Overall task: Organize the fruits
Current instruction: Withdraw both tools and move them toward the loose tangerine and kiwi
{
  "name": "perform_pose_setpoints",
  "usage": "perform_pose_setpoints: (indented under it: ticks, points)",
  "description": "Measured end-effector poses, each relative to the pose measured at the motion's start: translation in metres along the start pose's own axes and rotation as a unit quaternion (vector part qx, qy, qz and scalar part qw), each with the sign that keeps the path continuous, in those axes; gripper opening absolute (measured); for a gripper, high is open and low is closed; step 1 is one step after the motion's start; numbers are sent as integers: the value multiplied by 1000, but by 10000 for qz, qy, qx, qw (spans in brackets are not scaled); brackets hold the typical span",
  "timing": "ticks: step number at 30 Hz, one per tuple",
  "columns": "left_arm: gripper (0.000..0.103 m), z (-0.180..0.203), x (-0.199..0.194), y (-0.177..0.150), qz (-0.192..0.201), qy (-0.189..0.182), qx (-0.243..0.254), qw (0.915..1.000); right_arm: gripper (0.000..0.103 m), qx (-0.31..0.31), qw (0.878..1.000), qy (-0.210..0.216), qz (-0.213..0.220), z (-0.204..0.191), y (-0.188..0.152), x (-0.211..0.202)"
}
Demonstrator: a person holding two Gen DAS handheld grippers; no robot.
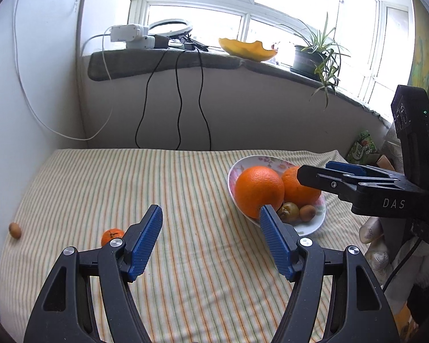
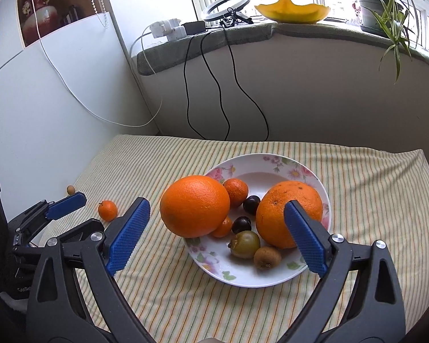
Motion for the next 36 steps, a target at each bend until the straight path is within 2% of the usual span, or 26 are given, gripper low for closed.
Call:
perform_pose_setpoints:
  ticks: [19,28,36]
  points:
    - [70,-73,-25,-14,170,704,-478,9962,95,-431,9975,562,78,-63,-1,9]
    - [70,-143,-37,-43,-83,1364,-928,9863,90,-813,9926,880,-209,-103,-9,31]
    - [70,-182,-43,-61,-186,1667,-1251,9779,88,-1097,9861,1133,-532,-135,-18,62]
Point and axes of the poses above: each gripper's, at about its wrist camera, not at the fingertips, and x roughly the way its jaws point, z to its right, y to its top, the point moved 6 cm from there along x, roughly the way its jaws point, and after that the axes turned 2 degrees about z, right-handed, at the moved point
